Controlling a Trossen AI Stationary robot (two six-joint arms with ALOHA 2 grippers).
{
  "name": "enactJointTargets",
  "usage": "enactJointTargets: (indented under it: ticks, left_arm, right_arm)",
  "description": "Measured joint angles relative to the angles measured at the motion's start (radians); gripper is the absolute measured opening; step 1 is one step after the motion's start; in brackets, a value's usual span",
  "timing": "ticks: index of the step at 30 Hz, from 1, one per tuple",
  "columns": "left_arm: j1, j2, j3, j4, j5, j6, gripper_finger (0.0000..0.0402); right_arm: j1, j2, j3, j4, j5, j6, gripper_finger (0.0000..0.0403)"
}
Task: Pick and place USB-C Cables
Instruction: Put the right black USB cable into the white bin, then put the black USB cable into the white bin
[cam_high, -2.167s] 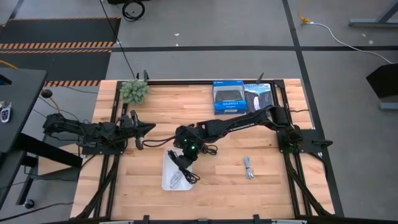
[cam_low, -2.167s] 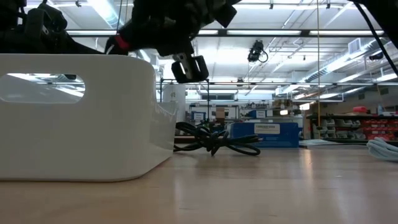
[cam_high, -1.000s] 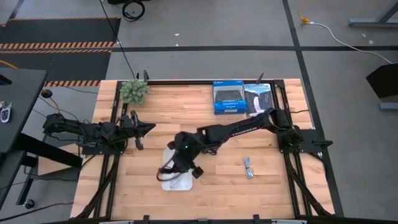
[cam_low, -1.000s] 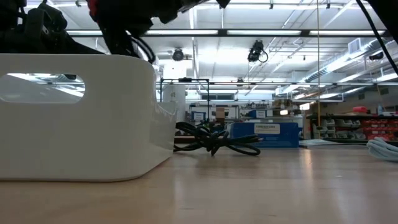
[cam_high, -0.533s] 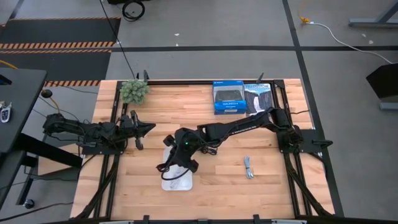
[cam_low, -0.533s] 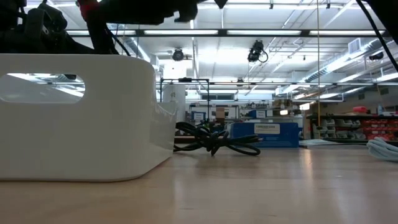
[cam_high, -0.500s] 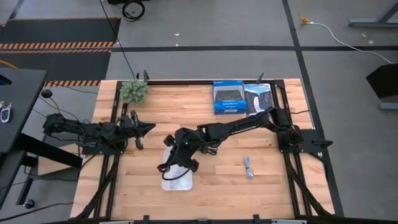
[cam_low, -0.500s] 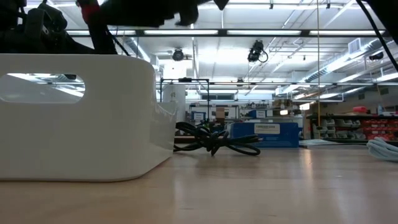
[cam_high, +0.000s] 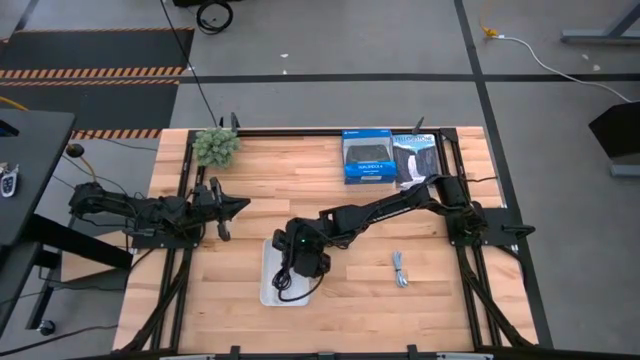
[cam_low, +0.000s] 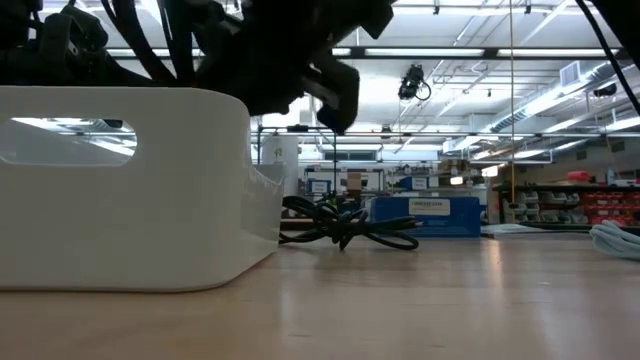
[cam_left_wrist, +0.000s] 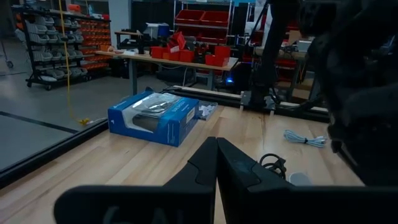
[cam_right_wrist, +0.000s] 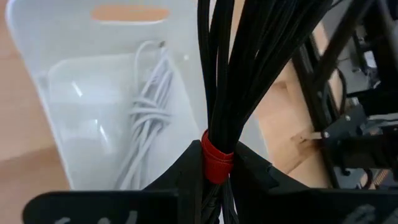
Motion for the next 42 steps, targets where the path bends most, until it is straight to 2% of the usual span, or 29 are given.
enactJointTargets:
  ticks: [5, 9, 18, 26, 31, 35, 42]
  left_arm:
    - [0.0, 0.0, 0.0, 0.0, 0.0, 0.0, 0.0011]
    - [0.0, 0.0, 0.0, 0.0, 0.0, 0.0, 0.0011]
    - [0.0, 0.0, 0.0, 0.0, 0.0, 0.0, 0.0011]
    - [0.0, 0.0, 0.0, 0.0, 0.0, 0.0, 0.0011]
    - [0.0, 0.0, 0.0, 0.0, 0.0, 0.0, 0.0011]
    - [0.0, 0.0, 0.0, 0.0, 0.0, 0.0, 0.0011]
    - [0.0, 0.0, 0.0, 0.0, 0.0, 0.0, 0.0011]
  right_arm:
    - [-0.002, 0.0, -0.051, 0.005, 0.0, -0.1, 0.0065]
    - [-0.002, 0.0, -0.088, 0.023, -0.008, -0.108, 0.0072]
    - [-0.006, 0.0, -0.115, 0.043, -0.01, 0.028, 0.0111]
    - [-0.015, 0.0, -0.115, 0.045, -0.009, 0.039, 0.0159]
    - [-0.021, -0.045, -0.115, 0.061, 0.011, 0.069, 0.0169]
    - [-0.031, -0.112, -0.115, 0.071, -0.006, 0.157, 0.0168]
    - [-0.058, -0.212, -0.115, 0.067, -0.001, 0.467, 0.0168]
